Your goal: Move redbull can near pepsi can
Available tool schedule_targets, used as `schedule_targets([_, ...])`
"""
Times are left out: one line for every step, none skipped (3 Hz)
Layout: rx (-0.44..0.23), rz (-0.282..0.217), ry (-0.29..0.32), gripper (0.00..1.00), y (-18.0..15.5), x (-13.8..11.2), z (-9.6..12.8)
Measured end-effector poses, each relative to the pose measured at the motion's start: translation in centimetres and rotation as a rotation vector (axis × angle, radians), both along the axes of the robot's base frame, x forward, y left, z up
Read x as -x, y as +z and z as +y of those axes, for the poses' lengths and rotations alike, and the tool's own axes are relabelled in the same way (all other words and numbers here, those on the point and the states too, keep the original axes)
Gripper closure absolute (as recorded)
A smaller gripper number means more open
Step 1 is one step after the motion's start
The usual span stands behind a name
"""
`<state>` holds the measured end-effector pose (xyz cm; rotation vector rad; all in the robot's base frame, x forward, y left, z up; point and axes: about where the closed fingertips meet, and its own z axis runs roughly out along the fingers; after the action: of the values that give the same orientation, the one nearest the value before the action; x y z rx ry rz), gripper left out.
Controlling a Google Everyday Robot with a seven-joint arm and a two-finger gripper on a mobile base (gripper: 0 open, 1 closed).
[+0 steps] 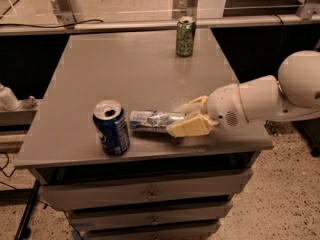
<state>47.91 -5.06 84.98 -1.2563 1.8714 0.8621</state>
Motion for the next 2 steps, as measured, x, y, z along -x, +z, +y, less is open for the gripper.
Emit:
schedule_targets([0.006,0.005,-0.002,0.12,-0.21,0.1,-0.03])
schedule_targets([0.012,0.009,-0.007,0.0,-0.38,0.18,-0.13])
